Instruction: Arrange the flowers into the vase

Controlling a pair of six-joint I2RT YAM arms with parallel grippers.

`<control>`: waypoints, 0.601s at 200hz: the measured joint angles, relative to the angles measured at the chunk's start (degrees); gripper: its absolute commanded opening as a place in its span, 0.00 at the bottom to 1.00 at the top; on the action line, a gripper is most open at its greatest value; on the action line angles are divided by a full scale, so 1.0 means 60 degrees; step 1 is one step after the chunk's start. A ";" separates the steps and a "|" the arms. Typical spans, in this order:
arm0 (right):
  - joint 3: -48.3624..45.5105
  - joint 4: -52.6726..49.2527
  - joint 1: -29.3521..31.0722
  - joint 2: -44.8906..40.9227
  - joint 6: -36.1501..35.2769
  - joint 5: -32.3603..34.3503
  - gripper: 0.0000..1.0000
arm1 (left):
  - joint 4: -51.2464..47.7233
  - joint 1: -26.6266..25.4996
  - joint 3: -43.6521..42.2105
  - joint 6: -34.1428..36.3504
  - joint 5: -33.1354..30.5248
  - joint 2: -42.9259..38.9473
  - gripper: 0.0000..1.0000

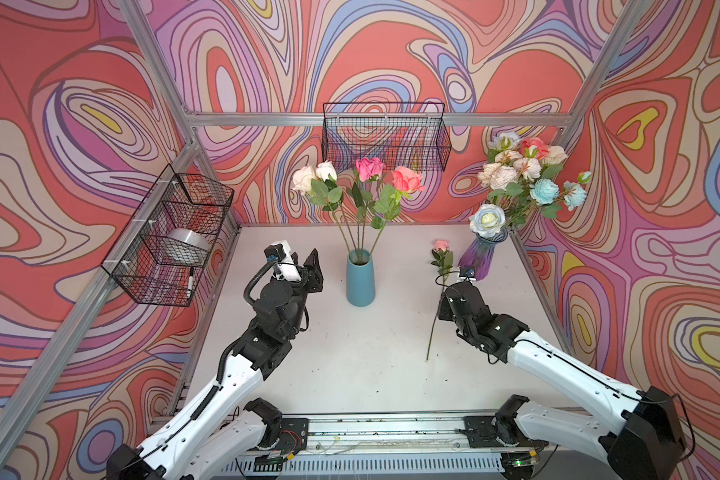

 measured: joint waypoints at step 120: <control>0.0448 -0.1082 -0.1060 0.2809 0.1016 -0.2947 0.44 | -0.0929 0.0051 -0.0044 -0.2747 0.0211 -0.0488 0.59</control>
